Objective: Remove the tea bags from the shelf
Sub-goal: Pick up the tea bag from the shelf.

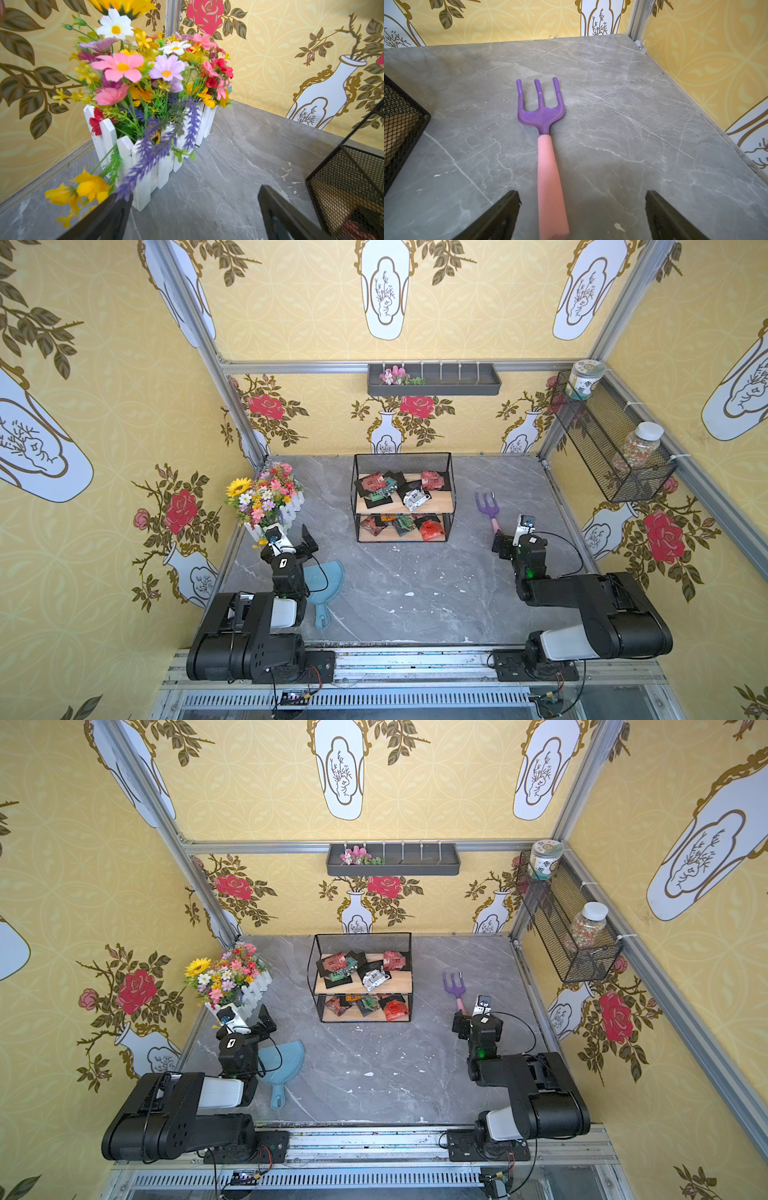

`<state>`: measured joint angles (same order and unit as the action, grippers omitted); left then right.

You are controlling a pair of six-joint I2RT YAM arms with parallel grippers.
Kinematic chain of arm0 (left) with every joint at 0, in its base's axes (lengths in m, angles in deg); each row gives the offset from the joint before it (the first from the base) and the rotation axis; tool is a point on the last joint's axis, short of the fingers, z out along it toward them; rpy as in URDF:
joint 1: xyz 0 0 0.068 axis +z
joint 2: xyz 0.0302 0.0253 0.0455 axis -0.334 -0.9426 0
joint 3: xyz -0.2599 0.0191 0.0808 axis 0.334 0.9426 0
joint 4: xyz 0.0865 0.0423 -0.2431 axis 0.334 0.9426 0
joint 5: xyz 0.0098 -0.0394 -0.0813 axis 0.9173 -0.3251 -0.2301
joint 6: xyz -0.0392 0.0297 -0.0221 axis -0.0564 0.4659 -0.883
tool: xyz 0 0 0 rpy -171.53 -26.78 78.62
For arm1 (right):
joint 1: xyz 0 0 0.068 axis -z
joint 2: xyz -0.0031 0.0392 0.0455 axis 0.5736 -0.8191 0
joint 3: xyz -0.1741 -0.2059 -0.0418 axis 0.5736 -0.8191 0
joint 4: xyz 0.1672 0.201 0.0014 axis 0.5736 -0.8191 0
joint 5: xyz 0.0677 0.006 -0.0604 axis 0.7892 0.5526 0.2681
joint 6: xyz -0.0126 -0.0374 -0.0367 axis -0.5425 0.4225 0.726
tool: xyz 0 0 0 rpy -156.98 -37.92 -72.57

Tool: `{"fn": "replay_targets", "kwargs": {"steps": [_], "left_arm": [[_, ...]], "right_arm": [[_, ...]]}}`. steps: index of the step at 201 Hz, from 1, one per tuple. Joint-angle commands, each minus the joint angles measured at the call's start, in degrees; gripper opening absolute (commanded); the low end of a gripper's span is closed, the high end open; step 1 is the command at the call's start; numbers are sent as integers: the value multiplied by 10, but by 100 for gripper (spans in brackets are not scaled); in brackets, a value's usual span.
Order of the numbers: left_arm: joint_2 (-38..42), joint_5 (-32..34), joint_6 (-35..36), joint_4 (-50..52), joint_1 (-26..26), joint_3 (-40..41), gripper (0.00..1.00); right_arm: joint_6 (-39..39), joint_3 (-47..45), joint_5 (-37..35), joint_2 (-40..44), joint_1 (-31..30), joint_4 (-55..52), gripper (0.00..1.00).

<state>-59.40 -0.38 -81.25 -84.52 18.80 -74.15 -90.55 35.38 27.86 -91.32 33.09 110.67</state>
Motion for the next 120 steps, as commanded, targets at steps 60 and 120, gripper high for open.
{"fn": "replay_targets", "kwargs": {"steps": [60,120], "left_arm": [[-2,3,3,-22,0,1,100],[0,3,4,-21,0,2,100]], "right_arm": [[2,-1,2,3,-1,31,97],[12,2,20,18,-1,21,97]]}}
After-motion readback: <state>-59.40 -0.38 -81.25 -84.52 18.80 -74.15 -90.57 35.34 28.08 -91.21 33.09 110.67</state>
